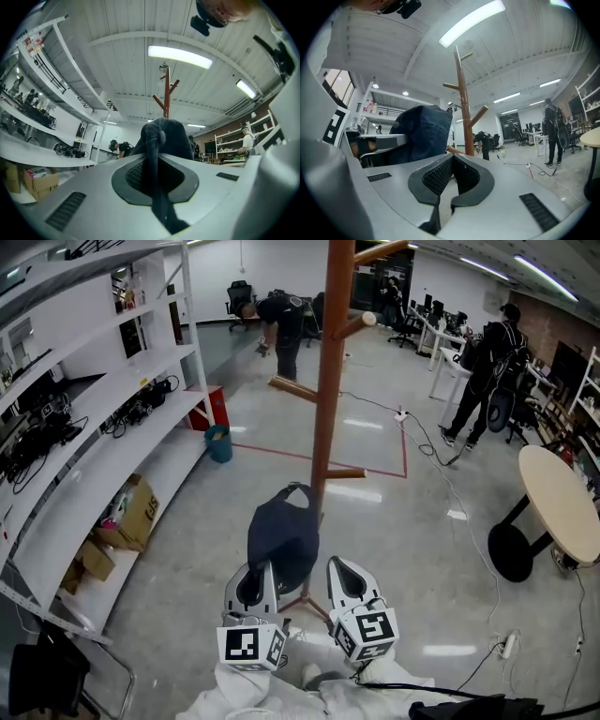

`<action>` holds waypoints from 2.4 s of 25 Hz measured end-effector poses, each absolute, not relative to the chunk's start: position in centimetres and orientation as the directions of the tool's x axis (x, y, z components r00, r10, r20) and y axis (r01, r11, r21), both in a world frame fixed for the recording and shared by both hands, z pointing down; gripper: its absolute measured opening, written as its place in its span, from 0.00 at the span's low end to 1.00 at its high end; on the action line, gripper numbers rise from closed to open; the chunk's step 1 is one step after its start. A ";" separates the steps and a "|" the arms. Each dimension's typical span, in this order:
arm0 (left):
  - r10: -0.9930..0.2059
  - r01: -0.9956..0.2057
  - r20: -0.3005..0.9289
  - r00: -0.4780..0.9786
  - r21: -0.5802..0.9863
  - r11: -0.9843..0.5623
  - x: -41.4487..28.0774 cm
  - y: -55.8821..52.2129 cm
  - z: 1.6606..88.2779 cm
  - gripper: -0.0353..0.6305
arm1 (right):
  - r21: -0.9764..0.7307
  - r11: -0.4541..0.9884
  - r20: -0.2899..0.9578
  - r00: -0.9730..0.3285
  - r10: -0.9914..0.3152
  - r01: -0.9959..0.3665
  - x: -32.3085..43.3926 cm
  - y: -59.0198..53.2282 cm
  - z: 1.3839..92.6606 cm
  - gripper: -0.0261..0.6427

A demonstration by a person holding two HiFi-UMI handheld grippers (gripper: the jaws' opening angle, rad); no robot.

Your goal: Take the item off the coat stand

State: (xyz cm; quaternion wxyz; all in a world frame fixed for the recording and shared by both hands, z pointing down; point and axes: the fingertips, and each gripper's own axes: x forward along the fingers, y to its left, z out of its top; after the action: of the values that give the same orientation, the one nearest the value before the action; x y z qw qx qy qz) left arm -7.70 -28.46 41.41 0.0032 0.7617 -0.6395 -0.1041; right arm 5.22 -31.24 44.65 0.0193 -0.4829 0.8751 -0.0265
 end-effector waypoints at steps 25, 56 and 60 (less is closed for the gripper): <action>-0.955 -0.950 -0.129 0.267 0.128 -0.283 -8.9 -19.5 42.0 0.07 | -0.047 0.449 -0.020 -0.449 -0.893 -0.892 3.0 -20.6 44.0 0.05; -0.967 -0.961 -0.150 0.206 0.153 -0.229 -8.2 -15.9 41.1 0.07 | 0.045 0.477 -0.011 -0.478 -0.878 -0.878 4.2 -16.6 43.2 0.05; -0.967 -0.964 -0.162 0.198 0.145 -0.222 -8.6 -15.9 40.7 0.07 | 0.050 0.486 -0.015 -0.487 -0.873 -0.872 3.9 -16.6 43.1 0.05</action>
State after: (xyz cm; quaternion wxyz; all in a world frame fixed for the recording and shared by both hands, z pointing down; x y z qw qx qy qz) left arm -8.58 -15.87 40.66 0.0059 0.7740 -0.6236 -0.1093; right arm 3.89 -16.58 43.08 -0.0061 -0.5062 0.8620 0.0256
